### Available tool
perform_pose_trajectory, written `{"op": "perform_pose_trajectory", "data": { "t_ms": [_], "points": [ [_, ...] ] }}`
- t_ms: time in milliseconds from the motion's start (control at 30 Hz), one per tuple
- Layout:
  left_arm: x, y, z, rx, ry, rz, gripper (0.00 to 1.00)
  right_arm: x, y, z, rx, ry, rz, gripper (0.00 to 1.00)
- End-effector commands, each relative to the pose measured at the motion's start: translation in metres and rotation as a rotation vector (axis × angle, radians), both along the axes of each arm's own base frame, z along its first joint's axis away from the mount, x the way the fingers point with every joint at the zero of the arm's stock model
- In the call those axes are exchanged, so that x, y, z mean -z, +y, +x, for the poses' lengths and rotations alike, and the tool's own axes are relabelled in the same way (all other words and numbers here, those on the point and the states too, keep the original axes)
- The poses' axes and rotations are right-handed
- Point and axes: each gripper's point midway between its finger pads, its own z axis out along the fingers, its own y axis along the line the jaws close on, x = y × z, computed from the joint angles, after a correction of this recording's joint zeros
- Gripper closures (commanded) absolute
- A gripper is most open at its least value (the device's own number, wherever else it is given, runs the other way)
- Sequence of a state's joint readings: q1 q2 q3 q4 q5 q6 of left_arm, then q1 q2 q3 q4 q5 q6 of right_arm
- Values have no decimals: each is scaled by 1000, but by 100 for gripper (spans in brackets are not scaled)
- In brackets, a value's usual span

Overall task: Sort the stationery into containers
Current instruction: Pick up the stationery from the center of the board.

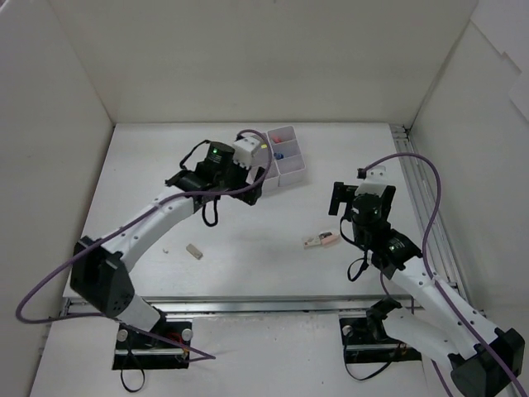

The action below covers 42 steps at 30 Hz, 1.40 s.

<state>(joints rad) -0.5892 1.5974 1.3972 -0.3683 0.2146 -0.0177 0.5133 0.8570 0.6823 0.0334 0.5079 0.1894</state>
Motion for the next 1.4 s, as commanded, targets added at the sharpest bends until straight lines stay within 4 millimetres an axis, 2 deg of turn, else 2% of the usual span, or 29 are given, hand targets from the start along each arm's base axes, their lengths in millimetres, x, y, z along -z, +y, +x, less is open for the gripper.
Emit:
{"op": "perform_pose_trajectory", "data": {
  "t_ms": [0, 33, 67, 100, 133, 200, 233, 300, 333, 600, 700, 867, 967, 1000, 1067, 1100, 1167, 1233, 1367],
  "points": [
    [-29, 33, -15, -422, 87, -219, 1, -17, -1, 5, 31, -44, 27, 2],
    [-20, 67, -25, -571, 115, -157, 1, -16, -4, 4, 51, -44, 22, 2],
    [-3, 85, -35, -695, 186, -160, 1, -17, -6, 3, 58, -45, 19, 2],
    [10, 113, -52, -812, 228, -103, 1, -16, -9, 2, 74, -47, 20, 2],
    [31, 126, -66, -876, 282, -77, 1, -16, -9, 1, 78, -49, 23, 2],
    [50, 147, -75, -986, 339, -93, 1, -18, -12, -1, 93, -59, 29, 2],
    [68, 158, -88, -1031, 390, -72, 1, -18, -14, -1, 111, -65, 36, 2],
    [84, 173, -94, -1138, 445, -98, 1, -19, -15, -2, 112, -68, 42, 2],
    [96, 176, -99, -1161, 472, -98, 1, -20, -13, -2, 104, -67, 46, 2],
    [121, 183, -88, -1264, 516, -157, 0, -17, -16, -4, 124, -61, 51, 2],
    [140, 180, -88, -1292, 563, -134, 2, -14, -18, -5, 137, -55, 43, 2],
    [160, 180, -91, -1337, 626, -141, 16, -13, -21, -5, 151, -52, 34, 2],
    [163, 179, -88, -1339, 625, -154, 33, -11, -22, -5, 160, -47, 27, 2],
    [164, 179, -88, -1341, 626, -151, 46, -12, -22, -4, 164, -49, 26, 2],
    [164, 180, -87, -1343, 621, -145, 56, -10, -23, -4, 165, -43, 21, 2],
    [166, 183, -89, -1354, 621, -126, 66, -11, -24, -4, 172, -44, 19, 2],
    [167, 184, -90, -1359, 622, -111, 76, -11, -25, -5, 177, -46, 17, 2],
    [168, 184, -90, -1354, 628, -103, 83, -12, -25, -5, 179, -50, 19, 2],
    [173, 184, -91, -1339, 639, -82, 79, -13, -26, -6, 184, -55, 19, 2]
  ]
}}
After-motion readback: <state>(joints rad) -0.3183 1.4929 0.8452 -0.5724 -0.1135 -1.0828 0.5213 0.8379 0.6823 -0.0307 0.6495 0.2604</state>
